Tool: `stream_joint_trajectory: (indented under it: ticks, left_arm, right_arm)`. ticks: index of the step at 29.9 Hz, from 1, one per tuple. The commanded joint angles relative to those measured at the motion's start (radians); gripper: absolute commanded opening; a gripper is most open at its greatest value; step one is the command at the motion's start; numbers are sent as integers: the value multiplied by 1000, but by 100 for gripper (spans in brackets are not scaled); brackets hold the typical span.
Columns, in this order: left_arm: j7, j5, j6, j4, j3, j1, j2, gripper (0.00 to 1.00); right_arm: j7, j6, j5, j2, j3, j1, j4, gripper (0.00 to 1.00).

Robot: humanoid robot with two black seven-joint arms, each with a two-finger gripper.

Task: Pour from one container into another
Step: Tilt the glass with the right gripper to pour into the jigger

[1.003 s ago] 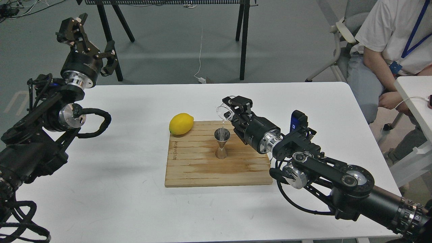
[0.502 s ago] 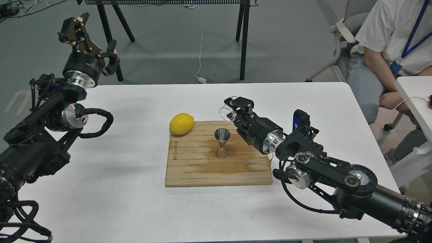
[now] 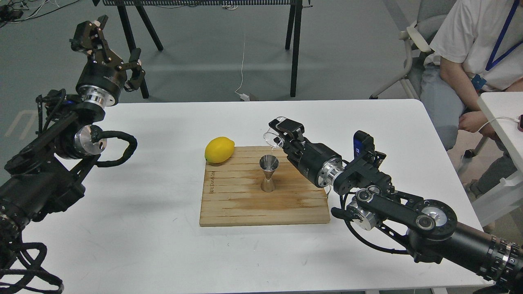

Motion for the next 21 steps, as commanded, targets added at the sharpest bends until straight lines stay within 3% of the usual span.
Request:
stream_joint_trajectory:
  ticks: [1,21]
  left_arm:
    - [0,0,0,1,0,0,0,100]
    - [-2,0,2,1,0,0,-2,100]
  right_arm:
    - [0,1,-1,0,0,0,0,32]
    - [12,1,-72,-40,-60,35,4,32]
